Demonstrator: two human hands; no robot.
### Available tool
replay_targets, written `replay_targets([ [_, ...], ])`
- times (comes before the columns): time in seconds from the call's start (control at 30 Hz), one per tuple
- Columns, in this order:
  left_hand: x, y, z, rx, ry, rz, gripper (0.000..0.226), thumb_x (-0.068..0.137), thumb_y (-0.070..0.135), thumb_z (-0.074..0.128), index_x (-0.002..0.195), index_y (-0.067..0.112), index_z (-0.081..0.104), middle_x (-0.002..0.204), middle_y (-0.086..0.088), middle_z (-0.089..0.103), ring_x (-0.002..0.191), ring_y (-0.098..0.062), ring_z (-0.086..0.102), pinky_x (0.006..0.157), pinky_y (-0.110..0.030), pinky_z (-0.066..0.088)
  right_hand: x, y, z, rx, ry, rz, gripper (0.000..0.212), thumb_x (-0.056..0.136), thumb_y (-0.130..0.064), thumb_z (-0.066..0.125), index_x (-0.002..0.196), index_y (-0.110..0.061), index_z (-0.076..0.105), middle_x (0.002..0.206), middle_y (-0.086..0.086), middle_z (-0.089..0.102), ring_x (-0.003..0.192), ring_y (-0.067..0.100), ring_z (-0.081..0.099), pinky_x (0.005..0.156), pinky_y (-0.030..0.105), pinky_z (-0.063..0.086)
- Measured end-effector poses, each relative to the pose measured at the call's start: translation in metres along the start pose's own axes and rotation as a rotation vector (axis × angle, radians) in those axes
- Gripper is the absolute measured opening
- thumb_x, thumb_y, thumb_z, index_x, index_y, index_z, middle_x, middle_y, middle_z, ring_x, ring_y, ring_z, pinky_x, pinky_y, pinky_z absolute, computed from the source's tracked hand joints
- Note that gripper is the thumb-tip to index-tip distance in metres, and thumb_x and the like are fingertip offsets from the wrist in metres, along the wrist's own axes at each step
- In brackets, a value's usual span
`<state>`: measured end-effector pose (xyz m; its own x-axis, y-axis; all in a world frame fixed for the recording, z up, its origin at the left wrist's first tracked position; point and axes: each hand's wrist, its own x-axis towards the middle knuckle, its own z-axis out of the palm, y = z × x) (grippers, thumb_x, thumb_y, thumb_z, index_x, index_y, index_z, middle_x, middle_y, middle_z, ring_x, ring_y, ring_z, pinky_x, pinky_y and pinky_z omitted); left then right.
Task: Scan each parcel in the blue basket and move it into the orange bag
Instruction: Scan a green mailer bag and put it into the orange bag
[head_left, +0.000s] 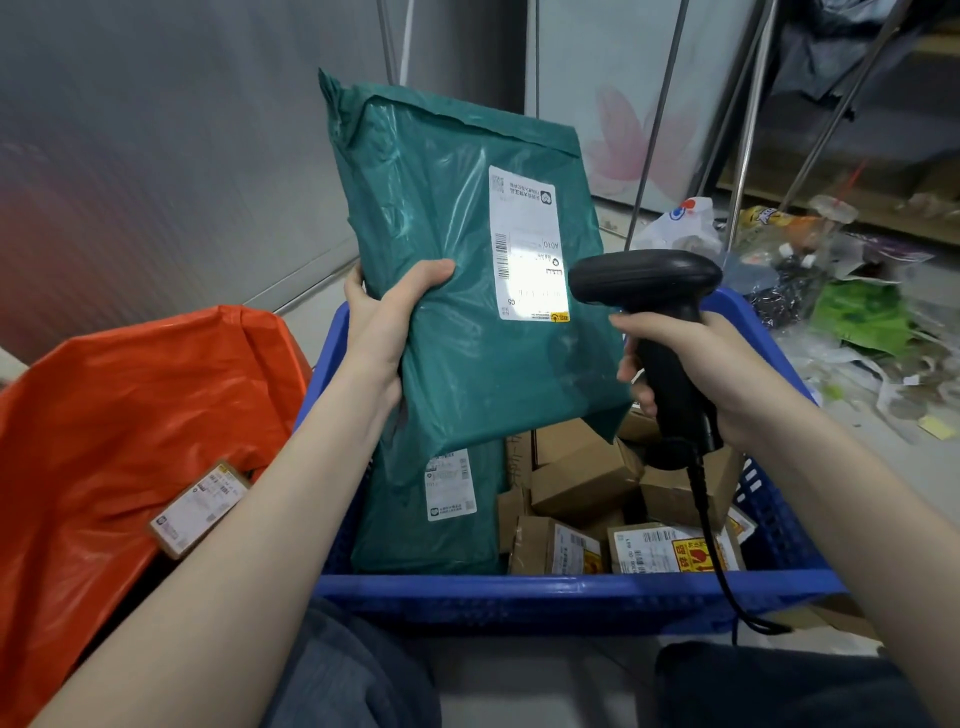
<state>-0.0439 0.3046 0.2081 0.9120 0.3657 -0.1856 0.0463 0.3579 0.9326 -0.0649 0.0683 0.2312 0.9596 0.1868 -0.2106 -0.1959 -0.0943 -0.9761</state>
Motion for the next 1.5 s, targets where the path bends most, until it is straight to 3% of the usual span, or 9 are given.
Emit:
replay_targets([
  [0.17, 0.003, -0.002, -0.002, 0.013, 0.006, -0.003, 0.110, 0.040, 0.033, 0.087, 0.136, 0.023, 0.033, 0.122, -0.002, 0.060, 0.099, -0.020, 0.068, 0.083, -0.040, 0.058, -0.001, 0.000, 0.003, -0.012, -0.005, 0.024, 0.023, 0.088, -0.023, 0.063, 0.079, -0.004, 0.055, 0.061, 0.009, 0.056, 0.044, 0.017, 0.047, 0.042, 0.024, 0.041],
  [0.33, 0.004, -0.003, -0.001, 0.012, 0.018, -0.003, 0.099, 0.052, 0.027, 0.084, 0.137, 0.022, 0.033, 0.122, -0.002, 0.060, 0.098, -0.020, 0.068, 0.083, -0.040, 0.058, -0.001, 0.000, 0.002, -0.046, -0.031, 0.046, 0.024, 0.088, -0.024, 0.063, 0.079, -0.003, 0.056, 0.062, 0.009, 0.058, 0.046, 0.016, 0.049, 0.043, 0.023, 0.043],
  [0.83, 0.007, -0.004, -0.003, 0.034, 0.056, 0.013, 0.106, 0.049, 0.030, 0.086, 0.139, 0.022, 0.032, 0.122, -0.001, 0.060, 0.100, -0.019, 0.067, 0.085, -0.039, 0.057, -0.007, -0.004, -0.001, 0.001, -0.019, 0.074, 0.026, 0.088, -0.023, 0.062, 0.070, -0.006, 0.054, 0.054, 0.004, 0.053, 0.042, 0.014, 0.049, 0.040, 0.021, 0.043],
  [1.07, 0.005, -0.002, -0.001, 0.045, 0.050, 0.046, 0.103, 0.050, 0.028, 0.086, 0.138, 0.024, 0.033, 0.121, 0.001, 0.060, 0.101, -0.019, 0.067, 0.088, -0.042, 0.056, -0.006, -0.003, 0.000, 0.015, 0.023, -0.019, 0.020, 0.089, -0.022, 0.062, 0.089, -0.003, 0.058, 0.068, 0.010, 0.064, 0.043, 0.016, 0.050, 0.043, 0.024, 0.044],
  [1.23, 0.006, 0.007, -0.009, 0.124, 0.086, 0.120, 0.109, 0.038, 0.041, 0.087, 0.135, 0.032, 0.037, 0.128, 0.005, 0.054, 0.111, -0.018, 0.061, 0.094, -0.040, 0.052, -0.005, -0.004, 0.012, 0.020, 0.035, -0.073, 0.025, 0.090, -0.025, 0.062, 0.104, -0.005, 0.061, 0.087, 0.012, 0.066, 0.048, 0.016, 0.053, 0.046, 0.025, 0.046],
  [1.5, -0.007, 0.043, -0.066, 0.210, 0.160, 0.255, 0.111, 0.043, 0.038, 0.086, 0.139, 0.026, 0.032, 0.122, 0.012, 0.055, 0.110, -0.011, 0.059, 0.099, -0.037, 0.049, -0.001, -0.013, 0.065, 0.031, -0.005, -0.083, 0.028, 0.089, -0.024, 0.064, 0.107, -0.003, 0.060, 0.082, 0.004, 0.067, 0.050, 0.016, 0.053, 0.047, 0.025, 0.047],
])
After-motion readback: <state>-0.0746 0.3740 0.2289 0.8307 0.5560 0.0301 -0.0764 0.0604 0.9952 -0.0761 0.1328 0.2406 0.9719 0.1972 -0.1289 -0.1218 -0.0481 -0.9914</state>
